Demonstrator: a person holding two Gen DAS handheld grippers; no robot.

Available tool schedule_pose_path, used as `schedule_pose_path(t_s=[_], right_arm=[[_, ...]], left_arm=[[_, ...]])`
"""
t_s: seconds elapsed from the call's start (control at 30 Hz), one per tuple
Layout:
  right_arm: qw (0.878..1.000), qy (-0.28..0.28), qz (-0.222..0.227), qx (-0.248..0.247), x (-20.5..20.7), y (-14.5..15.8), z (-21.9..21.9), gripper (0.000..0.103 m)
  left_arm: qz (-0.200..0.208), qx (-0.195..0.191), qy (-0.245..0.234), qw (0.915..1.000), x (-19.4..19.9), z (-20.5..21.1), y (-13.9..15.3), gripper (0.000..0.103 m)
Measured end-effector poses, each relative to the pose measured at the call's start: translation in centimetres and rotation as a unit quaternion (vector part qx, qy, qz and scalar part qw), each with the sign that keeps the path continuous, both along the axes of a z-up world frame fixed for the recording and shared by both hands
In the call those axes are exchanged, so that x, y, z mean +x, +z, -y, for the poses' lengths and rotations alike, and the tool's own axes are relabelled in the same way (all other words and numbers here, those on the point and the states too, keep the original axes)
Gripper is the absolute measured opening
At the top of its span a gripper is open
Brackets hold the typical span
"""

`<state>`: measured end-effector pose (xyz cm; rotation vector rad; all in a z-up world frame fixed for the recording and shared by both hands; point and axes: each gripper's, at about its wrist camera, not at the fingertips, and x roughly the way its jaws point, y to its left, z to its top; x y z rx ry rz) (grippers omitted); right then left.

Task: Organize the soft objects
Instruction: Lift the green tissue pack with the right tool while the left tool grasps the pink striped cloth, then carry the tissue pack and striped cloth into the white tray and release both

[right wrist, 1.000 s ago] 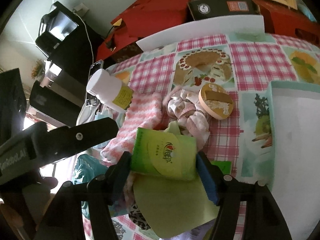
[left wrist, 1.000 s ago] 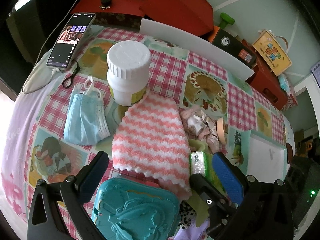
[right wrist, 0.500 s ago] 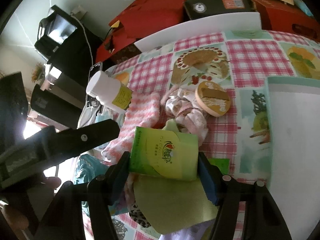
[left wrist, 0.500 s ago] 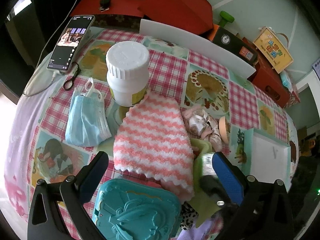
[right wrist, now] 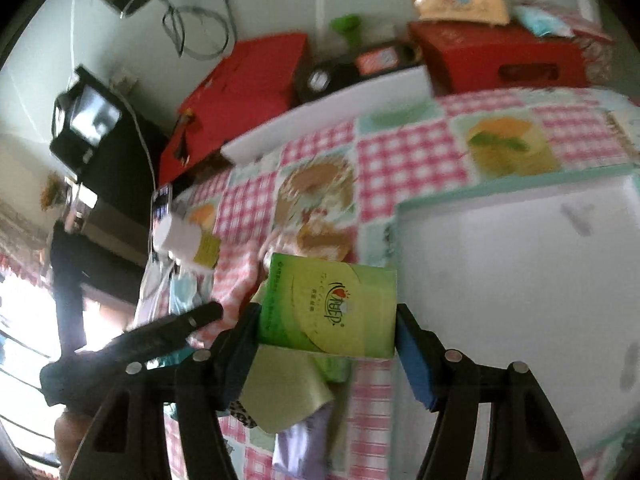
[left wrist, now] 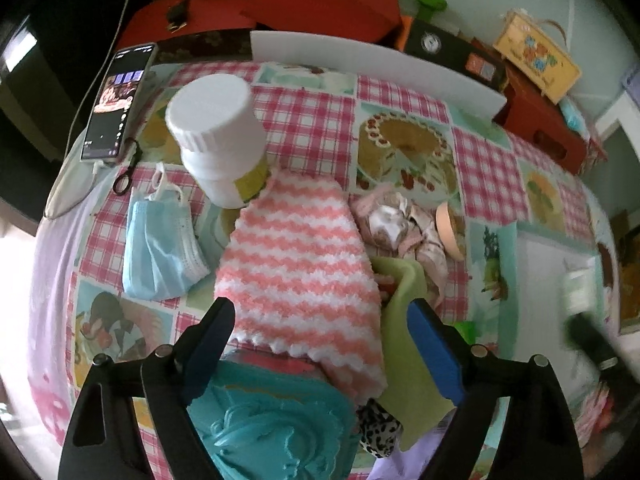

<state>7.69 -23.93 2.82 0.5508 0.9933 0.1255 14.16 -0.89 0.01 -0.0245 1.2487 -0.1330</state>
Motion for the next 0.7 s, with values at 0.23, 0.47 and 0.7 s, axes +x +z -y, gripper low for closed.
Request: schedule_pose_path(t_s=[0.23, 0.47, 0.7], right_arm=[[0.998, -0.059, 0.016, -0.019, -1.7, 1.7, 4.3, 0.068], [0.997, -0.071, 0.030, -0.010, -2.4, 2.4, 5.6, 0.068], [0.996, -0.083, 0.035, 0.001, -2.8, 2.6, 6.6, 0.068]], left_arm=[[-0.043, 0.057, -0.047, 0.9964, 1.9, 3.5, -1.4, 0.069], [-0.061, 0.081, -0.018, 0.9946, 3.9, 3.7, -2.6, 0.061], [-0.066, 0.047, 0.013, 0.9966, 4.6, 2.0, -2.3, 0.048]])
